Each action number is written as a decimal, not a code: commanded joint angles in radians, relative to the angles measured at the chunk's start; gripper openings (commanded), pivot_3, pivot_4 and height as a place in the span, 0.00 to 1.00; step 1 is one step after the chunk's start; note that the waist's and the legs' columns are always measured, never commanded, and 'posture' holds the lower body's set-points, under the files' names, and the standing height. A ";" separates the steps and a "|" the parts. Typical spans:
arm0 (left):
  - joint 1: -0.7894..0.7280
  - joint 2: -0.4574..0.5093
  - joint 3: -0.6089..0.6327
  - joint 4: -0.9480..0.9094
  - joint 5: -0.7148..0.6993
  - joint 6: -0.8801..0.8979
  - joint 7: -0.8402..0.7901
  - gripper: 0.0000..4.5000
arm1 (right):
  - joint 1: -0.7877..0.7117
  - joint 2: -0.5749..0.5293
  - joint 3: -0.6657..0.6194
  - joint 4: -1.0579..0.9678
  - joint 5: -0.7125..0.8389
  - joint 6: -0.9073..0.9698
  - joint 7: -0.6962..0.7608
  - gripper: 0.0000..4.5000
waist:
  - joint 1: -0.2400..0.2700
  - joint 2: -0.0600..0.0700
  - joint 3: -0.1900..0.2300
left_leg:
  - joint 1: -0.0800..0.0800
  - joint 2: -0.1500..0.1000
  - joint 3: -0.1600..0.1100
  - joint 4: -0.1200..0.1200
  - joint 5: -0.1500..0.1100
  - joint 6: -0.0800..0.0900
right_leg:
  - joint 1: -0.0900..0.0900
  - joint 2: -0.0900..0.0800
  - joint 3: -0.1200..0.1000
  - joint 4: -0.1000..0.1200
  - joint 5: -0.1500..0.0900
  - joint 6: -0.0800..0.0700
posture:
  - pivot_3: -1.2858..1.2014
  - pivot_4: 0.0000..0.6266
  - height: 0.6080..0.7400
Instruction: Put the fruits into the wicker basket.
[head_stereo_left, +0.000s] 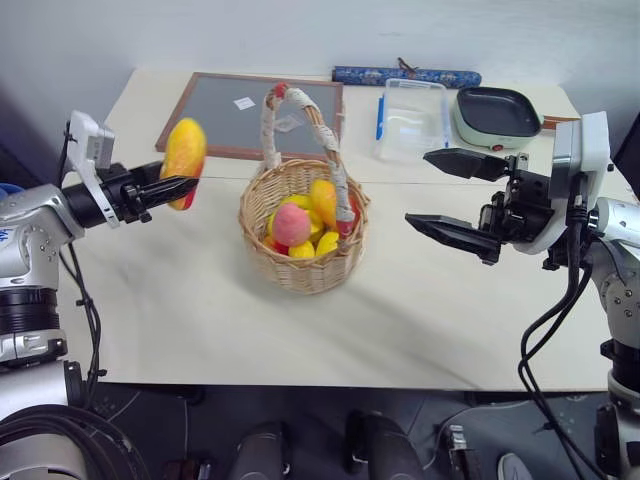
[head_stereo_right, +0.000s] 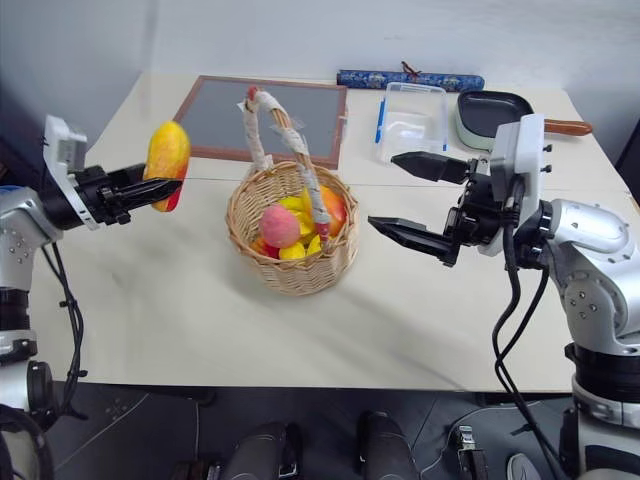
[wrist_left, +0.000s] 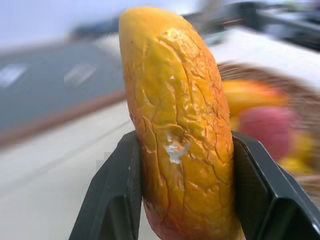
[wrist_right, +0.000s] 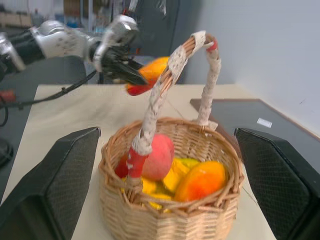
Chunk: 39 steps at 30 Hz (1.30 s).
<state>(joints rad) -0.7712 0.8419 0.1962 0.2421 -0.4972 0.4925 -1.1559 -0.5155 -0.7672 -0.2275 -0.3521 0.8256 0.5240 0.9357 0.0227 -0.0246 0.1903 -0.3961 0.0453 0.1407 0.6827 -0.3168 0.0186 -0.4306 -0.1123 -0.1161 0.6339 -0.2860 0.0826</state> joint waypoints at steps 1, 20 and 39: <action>-0.088 -0.088 -0.109 -0.075 0.031 -0.040 0.000 0.44 | 0.049 0.016 -0.058 -0.076 0.032 -0.004 -0.047 1.00 | 0.009 0.000 0.000 | 0.000 -0.001 0.000 0.001 0.000 0.001 | 0.002 0.000 0.000 -0.002 0.000 0.001 | 0.52 0.24 1.00; -0.062 -0.053 -0.023 0.033 0.060 -0.127 -0.056 1.00 | 0.320 0.111 -0.035 -0.242 -0.041 -0.054 -0.237 1.00 | -0.028 0.000 0.000 | 0.006 0.002 0.006 -0.001 -0.001 0.006 | 0.001 0.001 0.007 -0.006 0.007 0.004 | 0.52 0.24 1.00; 0.572 0.064 0.297 -0.502 -0.258 -0.009 -0.068 1.00 | 0.087 0.535 0.389 -0.110 -0.408 -0.069 -0.575 1.00 | -0.036 0.000 0.000 | 0.007 0.003 0.003 -0.001 -0.002 0.003 | 0.000 -0.003 0.013 -0.006 0.006 0.000 | 0.52 0.24 1.00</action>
<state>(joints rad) -0.1904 0.8881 0.4603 -0.2169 -0.7171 0.4696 -1.2457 -0.4105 -0.2452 0.1471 -0.4755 0.4308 0.4683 0.3596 -0.0129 -0.0246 0.1900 -0.3889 0.0485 0.1440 0.6815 -0.3193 0.0211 -0.4306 -0.1144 -0.1038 0.6286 -0.2796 0.0827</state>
